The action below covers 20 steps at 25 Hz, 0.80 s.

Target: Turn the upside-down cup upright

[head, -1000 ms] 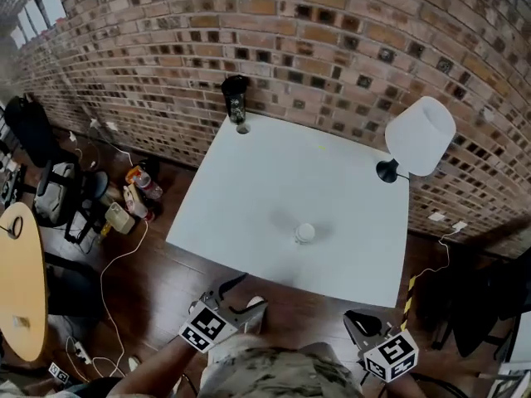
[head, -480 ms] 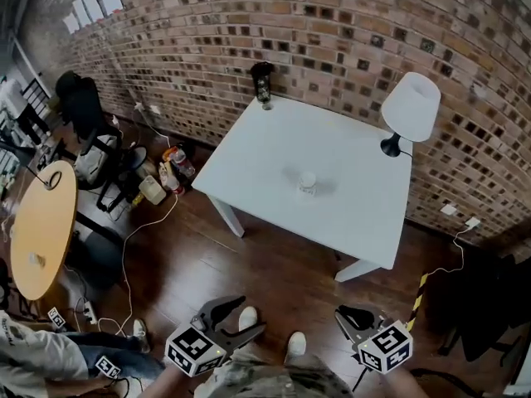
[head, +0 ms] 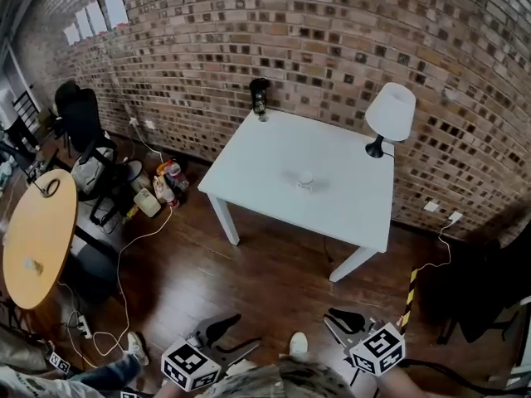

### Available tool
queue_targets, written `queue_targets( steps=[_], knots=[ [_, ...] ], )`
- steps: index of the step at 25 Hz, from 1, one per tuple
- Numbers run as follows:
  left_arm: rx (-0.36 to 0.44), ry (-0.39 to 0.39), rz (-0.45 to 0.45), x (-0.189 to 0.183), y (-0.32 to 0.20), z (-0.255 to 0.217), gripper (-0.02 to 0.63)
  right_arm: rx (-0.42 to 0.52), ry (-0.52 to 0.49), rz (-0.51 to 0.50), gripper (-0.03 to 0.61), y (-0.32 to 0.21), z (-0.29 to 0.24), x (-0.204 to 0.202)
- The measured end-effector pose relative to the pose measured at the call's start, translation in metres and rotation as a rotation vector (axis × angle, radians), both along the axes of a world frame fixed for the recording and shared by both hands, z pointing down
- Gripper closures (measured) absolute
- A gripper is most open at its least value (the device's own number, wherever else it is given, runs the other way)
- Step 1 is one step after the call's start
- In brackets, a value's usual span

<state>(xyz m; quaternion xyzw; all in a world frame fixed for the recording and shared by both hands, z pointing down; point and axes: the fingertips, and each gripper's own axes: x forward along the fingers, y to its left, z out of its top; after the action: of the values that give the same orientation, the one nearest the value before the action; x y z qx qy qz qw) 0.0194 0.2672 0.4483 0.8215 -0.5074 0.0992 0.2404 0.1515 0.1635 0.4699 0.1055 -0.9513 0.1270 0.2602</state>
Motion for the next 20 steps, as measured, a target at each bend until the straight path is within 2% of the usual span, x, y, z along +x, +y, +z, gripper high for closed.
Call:
queue_targets(
  steps=[4,6,11,14,20],
  knots=[
    [0.011,0.006,0.003,-0.016,0.040,-0.005,0.327,0.034,-0.006,0.018,0.515,0.046,-0.015,-0.015],
    [0.013,0.037,-0.006,-0.020,0.057,-0.002,0.328,0.046,-0.004,0.025,0.517,0.067,-0.020,-0.019],
    [0.002,0.051,0.009,-0.024,0.097,0.009,0.331,0.041,-0.007,0.047,0.518,0.125,-0.020,-0.025],
    [-0.005,0.061,-0.011,-0.034,0.123,0.008,0.336,0.018,-0.007,0.033,0.520,0.154,-0.019,-0.042],
    [-0.014,0.060,-0.019,-0.053,0.161,0.007,0.343,0.030,-0.014,0.000,0.520,0.187,-0.025,-0.069]
  ],
)
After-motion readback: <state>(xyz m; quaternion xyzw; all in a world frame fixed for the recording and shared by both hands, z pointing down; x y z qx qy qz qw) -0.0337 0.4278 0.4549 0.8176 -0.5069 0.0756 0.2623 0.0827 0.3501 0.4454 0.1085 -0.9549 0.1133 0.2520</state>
